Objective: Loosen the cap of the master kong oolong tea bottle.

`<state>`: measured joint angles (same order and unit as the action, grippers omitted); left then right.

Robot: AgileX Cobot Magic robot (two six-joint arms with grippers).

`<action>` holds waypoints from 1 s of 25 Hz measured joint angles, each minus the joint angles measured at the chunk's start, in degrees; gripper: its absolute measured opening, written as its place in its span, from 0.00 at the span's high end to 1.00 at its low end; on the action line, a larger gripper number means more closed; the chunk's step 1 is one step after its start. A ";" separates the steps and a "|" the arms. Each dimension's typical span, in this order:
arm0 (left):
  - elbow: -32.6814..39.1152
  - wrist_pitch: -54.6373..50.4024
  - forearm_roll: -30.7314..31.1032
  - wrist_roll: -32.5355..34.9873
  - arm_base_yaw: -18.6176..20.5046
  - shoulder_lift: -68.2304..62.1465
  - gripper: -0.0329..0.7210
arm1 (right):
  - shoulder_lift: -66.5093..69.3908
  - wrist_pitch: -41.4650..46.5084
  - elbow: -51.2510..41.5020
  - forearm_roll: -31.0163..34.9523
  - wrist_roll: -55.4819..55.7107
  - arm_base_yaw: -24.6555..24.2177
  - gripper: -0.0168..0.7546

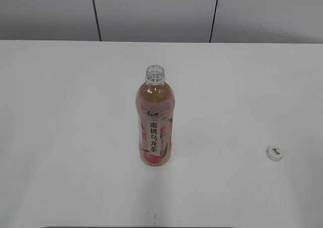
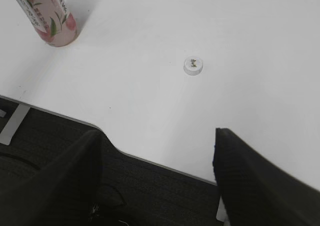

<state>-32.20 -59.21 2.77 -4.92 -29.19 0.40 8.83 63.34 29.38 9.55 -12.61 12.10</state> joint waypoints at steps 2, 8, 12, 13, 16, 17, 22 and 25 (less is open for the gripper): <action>0.00 0.00 0.00 0.04 0.00 0.00 0.18 | 0.00 0.00 0.00 0.00 0.00 0.00 0.30; 0.00 0.02 0.00 0.08 0.00 0.00 0.18 | 0.00 0.00 0.00 0.00 0.00 0.00 0.30; 0.00 0.02 0.00 0.08 0.00 0.00 0.18 | 0.00 0.00 0.00 0.00 0.00 0.00 0.30; 0.00 0.02 0.00 0.08 0.00 0.00 0.18 | 0.00 0.00 0.00 0.00 0.00 0.00 0.30; 0.00 0.02 0.00 0.08 0.00 0.00 0.18 | 0.00 0.00 0.00 0.00 0.00 0.00 0.30; 0.00 0.02 0.00 0.08 0.00 0.00 0.18 | 0.00 0.00 0.00 0.00 0.00 0.00 0.30; 0.00 0.02 0.00 0.08 0.34 0.00 0.18 | 0.00 0.00 0.00 0.00 0.00 0.00 0.30; 0.00 0.02 0.00 0.08 4.27 0.00 0.18 | 0.00 0.00 0.00 0.00 0.00 0.00 0.30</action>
<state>-32.20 -59.19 2.77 -4.83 -24.92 0.40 8.83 63.34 29.38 9.55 -12.61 12.10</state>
